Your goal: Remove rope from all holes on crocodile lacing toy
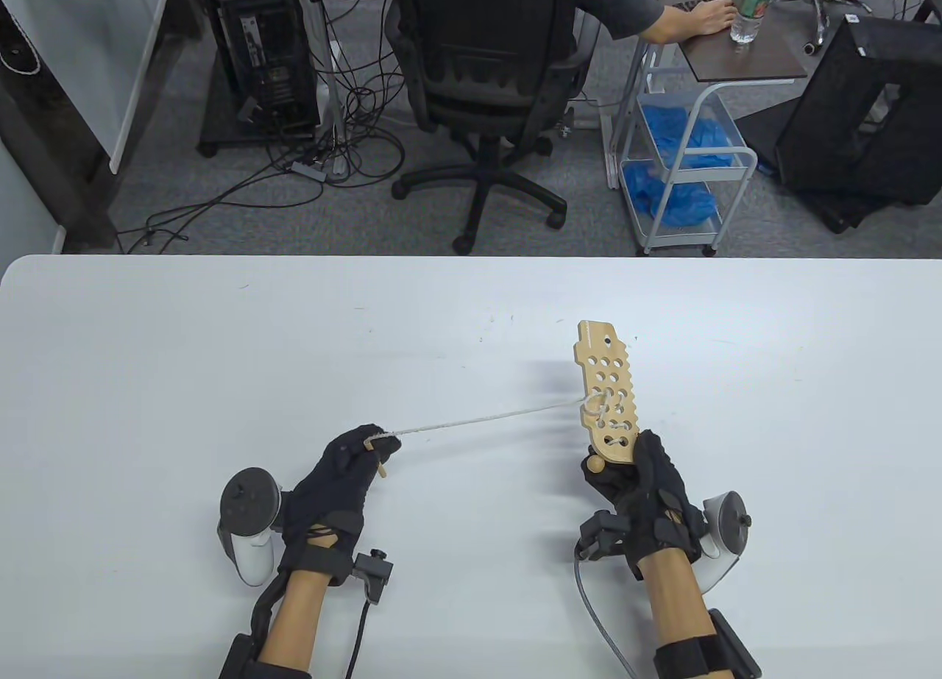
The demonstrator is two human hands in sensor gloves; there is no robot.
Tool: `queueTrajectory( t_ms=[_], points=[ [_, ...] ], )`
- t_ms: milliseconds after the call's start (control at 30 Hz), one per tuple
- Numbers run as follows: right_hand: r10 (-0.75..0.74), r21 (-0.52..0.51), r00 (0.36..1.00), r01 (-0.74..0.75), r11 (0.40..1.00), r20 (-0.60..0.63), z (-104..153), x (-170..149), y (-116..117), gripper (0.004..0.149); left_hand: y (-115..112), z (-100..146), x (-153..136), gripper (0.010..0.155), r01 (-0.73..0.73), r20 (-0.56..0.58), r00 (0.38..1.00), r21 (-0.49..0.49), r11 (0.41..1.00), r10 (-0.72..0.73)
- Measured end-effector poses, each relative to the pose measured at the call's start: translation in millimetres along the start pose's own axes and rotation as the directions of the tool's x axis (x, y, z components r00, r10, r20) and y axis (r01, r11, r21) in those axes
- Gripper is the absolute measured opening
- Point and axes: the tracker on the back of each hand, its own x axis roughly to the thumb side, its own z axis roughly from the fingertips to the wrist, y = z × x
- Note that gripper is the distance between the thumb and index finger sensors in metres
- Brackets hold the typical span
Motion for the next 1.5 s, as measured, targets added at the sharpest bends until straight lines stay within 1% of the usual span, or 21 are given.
queueTrajectory(
  t_ms=[133,267,500,600,700,900,1067,1167,1500],
  points=[
    [-0.039,-0.02,0.999,0.038,0.999,-0.013,-2,-1,-4,0.05,7,0,-2,0.045,0.001,-0.025,1.0,0.028,1.0,0.0],
    [-0.065,-0.04,0.998,0.064,0.997,-0.019,-2,-1,-8,0.05,16,1,-4,0.046,-0.036,-0.033,0.999,0.073,0.997,0.039],
    [-0.107,-0.049,0.994,0.107,0.993,-0.004,-1,0,-9,0.05,30,4,-9,0.054,-0.075,-0.048,0.995,0.161,0.984,0.084],
    [-0.12,-0.048,0.993,0.12,0.992,-0.004,-1,-1,-9,0.05,36,6,-11,0.057,-0.079,-0.049,0.995,0.224,0.971,0.092],
    [-0.127,-0.046,0.992,0.127,0.991,-0.005,0,-2,-9,0.05,41,8,-12,0.06,-0.095,-0.051,0.992,0.265,0.96,0.113],
    [-0.123,-0.042,0.992,0.123,0.992,-0.001,0,-1,-8,0.05,47,9,-16,0.056,-0.11,-0.074,0.988,0.293,0.95,0.137],
    [-0.096,-0.036,0.995,0.096,0.995,0.006,0,-1,-6,0.051,49,11,-15,0.051,-0.078,-0.093,0.989,0.327,0.942,0.114],
    [-0.07,-0.027,0.998,0.07,0.997,0.007,1,-2,-4,0.052,50,11,-15,0.049,-0.076,-0.093,0.989,0.329,0.941,0.112],
    [-0.051,0.01,0.999,0.051,0.999,0.012,1,-5,0,0.052,48,10,-14,0.045,-0.047,-0.094,0.992,0.328,0.944,0.082]
  ],
)
